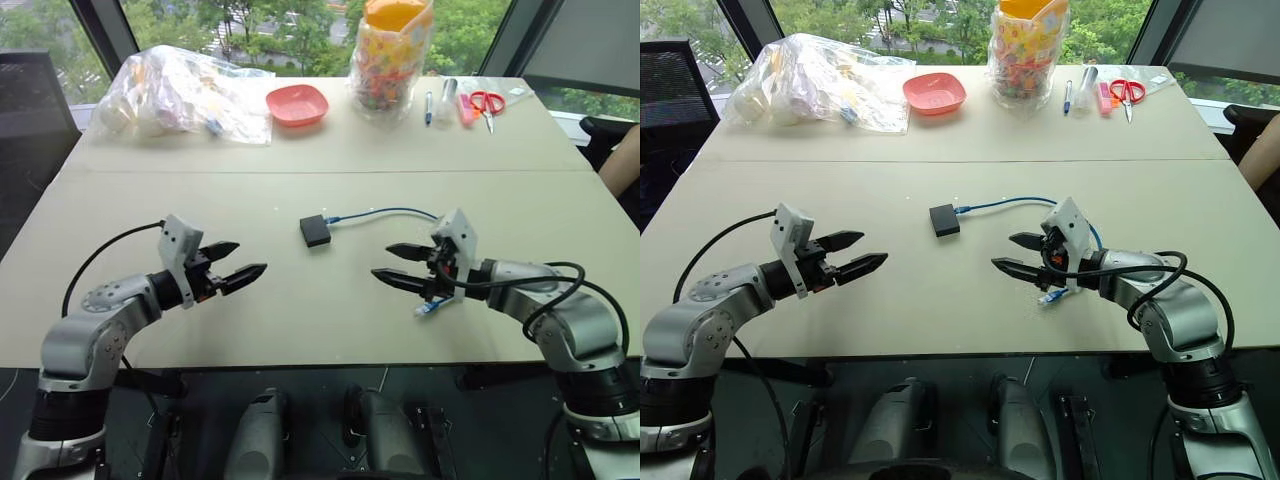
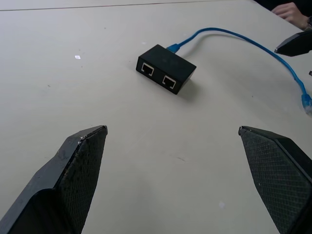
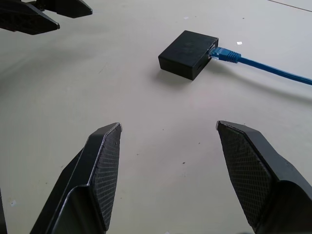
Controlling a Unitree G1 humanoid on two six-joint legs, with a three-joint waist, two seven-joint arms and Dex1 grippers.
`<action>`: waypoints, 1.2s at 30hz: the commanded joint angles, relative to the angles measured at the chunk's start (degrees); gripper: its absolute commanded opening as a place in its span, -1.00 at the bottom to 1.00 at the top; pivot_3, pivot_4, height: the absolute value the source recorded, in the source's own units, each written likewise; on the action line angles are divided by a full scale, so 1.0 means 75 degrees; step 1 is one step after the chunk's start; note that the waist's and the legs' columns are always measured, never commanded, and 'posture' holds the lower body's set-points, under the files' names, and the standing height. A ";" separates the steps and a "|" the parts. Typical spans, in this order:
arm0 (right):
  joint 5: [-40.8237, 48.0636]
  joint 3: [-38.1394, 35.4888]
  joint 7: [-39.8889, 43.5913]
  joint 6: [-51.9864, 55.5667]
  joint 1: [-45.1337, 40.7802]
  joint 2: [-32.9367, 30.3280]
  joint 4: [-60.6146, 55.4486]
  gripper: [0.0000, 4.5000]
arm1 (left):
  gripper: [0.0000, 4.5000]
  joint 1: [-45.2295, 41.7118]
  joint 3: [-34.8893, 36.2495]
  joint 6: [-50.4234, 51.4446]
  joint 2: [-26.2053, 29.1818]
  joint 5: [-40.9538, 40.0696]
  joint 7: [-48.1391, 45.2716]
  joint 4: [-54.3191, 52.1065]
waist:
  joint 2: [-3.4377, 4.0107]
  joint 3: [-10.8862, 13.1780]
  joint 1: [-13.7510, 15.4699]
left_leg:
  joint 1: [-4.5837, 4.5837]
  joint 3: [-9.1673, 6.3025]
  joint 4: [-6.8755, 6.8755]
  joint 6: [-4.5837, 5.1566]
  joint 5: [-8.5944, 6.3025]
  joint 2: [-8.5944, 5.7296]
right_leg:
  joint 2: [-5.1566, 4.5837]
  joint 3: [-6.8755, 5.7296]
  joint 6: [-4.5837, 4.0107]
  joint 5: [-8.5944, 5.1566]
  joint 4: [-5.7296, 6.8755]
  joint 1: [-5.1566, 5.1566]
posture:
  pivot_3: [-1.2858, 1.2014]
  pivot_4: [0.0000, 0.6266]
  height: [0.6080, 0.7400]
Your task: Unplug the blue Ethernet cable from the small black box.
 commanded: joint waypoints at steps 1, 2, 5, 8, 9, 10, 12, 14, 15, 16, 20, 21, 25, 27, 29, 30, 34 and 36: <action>-0.0029 -0.0062 0.0014 -0.0184 -0.0023 0.0077 -0.0167 0.44 | 0.99 -0.0028 0.0170 -0.0075 -0.0008 -0.0169 0.0012 -0.0240 | 0.0000 0.0000 -0.0003 | 0.0000 0.0000 0.0000 0.0000 0.0000 0.0000 | 0.0000 0.0000 0.0000 0.0000 0.0000 0.0000 | 0.03 -0.52 1.00; -0.0042 -0.0059 0.0006 -0.0184 -0.0016 0.0095 -0.0173 0.44 | 0.99 -0.0073 0.0177 -0.0046 -0.0032 -0.0193 0.0029 -0.0192 | 0.0000 0.0000 -0.0003 | 0.0000 0.0000 -0.0001 0.0000 0.0000 0.0000 | 0.0001 0.0000 0.0000 0.0000 0.0001 -0.0001 | 0.03 -0.52 1.00; -0.0076 -0.0087 -0.0014 -0.0176 0.0044 0.0128 -0.0224 0.44 | 0.99 -0.0130 0.0140 -0.0064 -0.0002 -0.0152 -0.0017 -0.0113 | 0.0000 0.0000 -0.0001 | 0.0001 -0.0002 -0.0001 0.0001 0.0001 0.0001 | 0.0004 0.0000 0.0000 0.0000 0.0004 -0.0001 | 0.03 -0.52 1.00; -0.0115 -0.0101 -0.0028 -0.0175 0.0059 0.0144 -0.0224 0.44 | 0.99 -0.0211 0.0082 -0.0114 0.0036 -0.0091 -0.0075 0.0003 | 0.0000 0.0000 -0.0003 | 0.0001 -0.0001 0.0000 0.0001 0.0001 0.0001 | 0.0004 -0.0001 0.0000 0.0000 0.0003 -0.0001 | 0.03 -0.52 1.00; -0.0136 -0.0095 -0.0031 -0.0182 0.0051 0.0141 -0.0209 0.44 | 0.99 -0.0248 0.0058 -0.0133 0.0044 -0.0064 -0.0092 0.0043 | 0.0000 0.0000 -0.0003 | 0.0001 -0.0001 0.0000 0.0001 0.0001 0.0001 | 0.0004 0.0000 0.0000 0.0000 0.0003 -0.0001 | 0.03 -0.52 1.00; -0.0154 -0.0088 -0.0028 -0.0190 0.0035 0.0140 -0.0184 0.44 | 0.99 -0.0293 0.0032 -0.0157 0.0048 -0.0029 -0.0107 0.0092 | 0.0000 0.0000 -0.0002 | 0.0001 -0.0001 0.0000 0.0001 0.0001 0.0001 | 0.0004 0.0000 0.0000 0.0000 0.0003 -0.0001 | 0.03 -0.52 1.00; -0.0189 -0.0078 -0.0007 -0.0208 -0.0027 0.0148 -0.0102 0.44 | 0.99 -0.0412 -0.0048 -0.0271 0.0084 0.0116 -0.0159 0.0221 | 0.0000 0.0000 -0.0002 | 0.0001 -0.0001 0.0000 0.0001 0.0001 0.0001 | 0.0004 0.0000 0.0000 0.0000 0.0003 -0.0001 | 0.03 -0.52 1.00; -0.0273 -0.0027 0.0026 -0.0265 -0.0158 0.0155 0.0040 0.44 | 0.99 -0.0615 -0.0105 -0.0421 0.0187 0.0285 -0.0267 0.0451 | 0.0000 0.0000 0.0001 | 0.0001 -0.0001 0.0000 0.0001 0.0001 0.0001 | 0.0004 0.0000 0.0000 0.0000 0.0003 -0.0001 | 0.03 -0.52 1.00; -0.0326 0.0020 0.0045 -0.0314 -0.0307 0.0193 0.0186 0.44 | 0.99 -0.0783 -0.0133 -0.0446 0.0299 0.0342 -0.0410 0.0638 | 0.0000 0.0000 -0.0001 | 0.0001 -0.0001 0.0000 0.0001 0.0001 0.0001 | 0.0004 -0.0001 0.0000 0.0000 0.0003 -0.0001 | 0.03 -0.52 1.00; -0.0374 0.0066 0.0062 -0.0357 -0.0447 0.0231 0.0329 0.44 | 0.99 -0.0932 -0.0167 -0.0472 0.0377 0.0384 -0.0519 0.0816 | 0.0000 0.0000 -0.0003 | 0.0001 -0.0001 0.0000 0.0001 0.0001 0.0001 | 0.0004 -0.0001 0.0000 0.0000 0.0003 -0.0001 | 0.03 -0.52 1.00; -0.1070 0.0668 0.0378 -0.1189 -0.1623 0.0637 0.1864 0.44 | 0.99 -0.1675 -0.0523 -0.0746 0.1167 0.0660 -0.1686 0.1775 | 0.0000 0.0000 -0.0054 | 0.0004 0.0006 0.0001 0.0001 0.0001 0.0001 | 0.0011 -0.0002 -0.0001 0.0001 0.0004 -0.0003 | 0.03 -0.52 1.00; -0.1265 0.0811 0.0467 -0.1435 -0.1950 0.0762 0.2343 0.44 | 0.99 -0.1812 -0.0606 -0.0776 0.1345 0.0692 -0.1986 0.1933 | -0.0001 0.0001 -0.0070 | 0.0003 0.0012 0.0001 0.0002 0.0002 -0.0001 | 0.0014 -0.0002 -0.0004 0.0003 0.0004 -0.0007 | 0.03 -0.52 1.00; -0.2613 0.1554 0.0690 -0.3354 -0.3914 0.1539 0.5897 0.44 | 0.99 -0.2061 -0.0924 -0.0896 0.2099 0.0745 -0.3248 0.2160 | 0.0004 0.0004 -0.0171 | 0.0002 0.0015 -0.0003 0.0004 0.0003 -0.0006 | 0.0016 -0.0002 -0.0007 0.0004 0.0010 -0.0014 | 0.03 -0.52 1.00; -0.3178 0.1779 0.0648 -0.4285 -0.4771 0.1945 0.7603 0.44 | 0.99 -0.2063 -0.0985 -0.0926 0.2271 0.0774 -0.3495 0.2156 | 0.0003 0.0005 -0.0217 | -0.0005 0.0019 -0.0010 0.0006 0.0004 -0.0012 | 0.0013 0.0002 -0.0008 0.0006 0.0014 -0.0023 | 0.03 -0.52 1.00; -0.3699 0.1990 0.0633 -0.5129 -0.5427 0.2280 0.9014 0.44 | 0.99 -0.2038 -0.0931 -0.0900 0.2259 0.0779 -0.3433 0.2090 | 0.0003 0.0005 -0.0201 | -0.0010 0.0016 -0.0015 0.0007 0.0005 -0.0016 | 0.0014 0.0002 -0.0001 0.0004 0.0021 -0.0024 | 0.03 -0.52 1.00; -0.3905 0.2039 0.0584 -0.5454 -0.5686 0.2425 0.9585 0.44 | 0.99 -0.2002 -0.0880 -0.0873 0.2234 0.0772 -0.3371 0.2025 | 0.0003 0.0006 -0.0202 | -0.0008 0.0018 -0.0015 0.0008 0.0005 -0.0018 | 0.0011 0.0002 0.0019 0.0010 0.0037 -0.0024 | 0.03 -0.52 1.00; -0.4604 0.2153 0.0362 -0.6188 -0.6467 0.2966 1.1327 0.44 | 0.99 -0.1551 -0.0616 -0.0728 0.2051 0.0666 -0.2913 0.1543 | 0.0004 0.0006 -0.0215 | -0.0007 0.0029 -0.0015 0.0007 0.0006 -0.0021 | 0.0004 0.0007 0.0027 0.0013 0.0060 -0.0029 | 0.03 -0.52 1.00; -0.4830 0.2149 0.0437 -0.6283 -0.6633 0.3194 1.1777 0.44 | 0.99 -0.1263 -0.0520 -0.0687 0.1966 0.0636 -0.2695 0.1283 | 0.0005 0.0006 -0.0248 | 0.0005 0.0026 -0.0012 0.0007 0.0006 -0.0020 | 0.0003 0.0015 0.0032 0.0011 0.0068 -0.0028 | 0.03 -0.52 1.00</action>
